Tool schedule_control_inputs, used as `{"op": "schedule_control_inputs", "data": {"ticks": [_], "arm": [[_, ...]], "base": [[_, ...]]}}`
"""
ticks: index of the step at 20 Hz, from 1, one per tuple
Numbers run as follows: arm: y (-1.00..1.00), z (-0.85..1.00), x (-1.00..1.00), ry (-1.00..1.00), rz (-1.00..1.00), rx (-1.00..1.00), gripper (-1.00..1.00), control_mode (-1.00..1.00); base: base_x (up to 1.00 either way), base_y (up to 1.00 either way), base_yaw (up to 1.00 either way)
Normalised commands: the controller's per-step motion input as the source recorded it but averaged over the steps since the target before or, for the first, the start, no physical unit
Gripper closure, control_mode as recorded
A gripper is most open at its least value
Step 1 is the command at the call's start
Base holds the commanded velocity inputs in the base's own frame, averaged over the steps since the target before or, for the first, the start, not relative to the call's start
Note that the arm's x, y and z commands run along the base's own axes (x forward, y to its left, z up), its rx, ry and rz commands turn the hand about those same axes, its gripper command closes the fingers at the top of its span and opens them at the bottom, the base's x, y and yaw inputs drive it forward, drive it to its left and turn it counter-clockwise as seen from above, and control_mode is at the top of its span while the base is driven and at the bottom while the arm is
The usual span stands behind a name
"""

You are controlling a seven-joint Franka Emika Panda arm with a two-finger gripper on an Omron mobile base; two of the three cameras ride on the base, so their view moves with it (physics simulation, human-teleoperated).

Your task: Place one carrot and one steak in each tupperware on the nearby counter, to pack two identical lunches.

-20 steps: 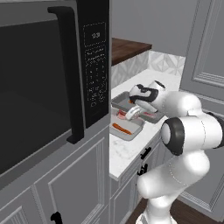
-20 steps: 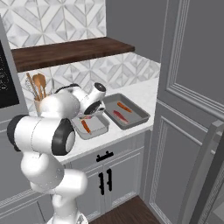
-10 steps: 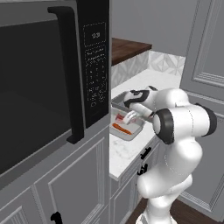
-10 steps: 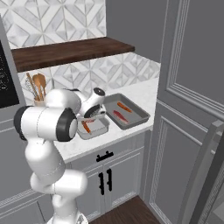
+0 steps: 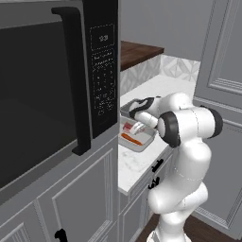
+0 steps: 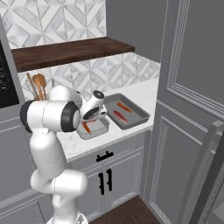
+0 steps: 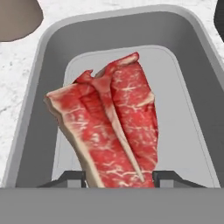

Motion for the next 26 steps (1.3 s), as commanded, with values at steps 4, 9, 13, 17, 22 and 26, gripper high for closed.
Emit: {"op": "schedule_control_inputs", "data": {"ticks": [4,9,13,17,22,26], "arm": [[0.00,-0.09,0.38,-0.01,0.00,0.00,1.00,-1.00],[0.04,-0.15,0.50,0.00,0.00,0.00,-1.00,-1.00],[0.00,-0.12,0.42,0.00,0.00,0.00,-1.00,-1.00],[0.00,0.04,0.20,-0.01,0.00,-0.01,-1.00,-1.00],[0.00,0.74,-0.60,-0.12,0.05,0.00,-1.00,-1.00],[0.00,0.86,-1.00,-0.13,0.08,0.00,-1.00,-1.00]], "base": [[0.00,0.00,0.00],[0.00,0.00,0.00],[0.00,0.00,0.00],[0.00,0.00,0.00],[0.00,0.00,0.00],[0.00,0.00,0.00]]}}
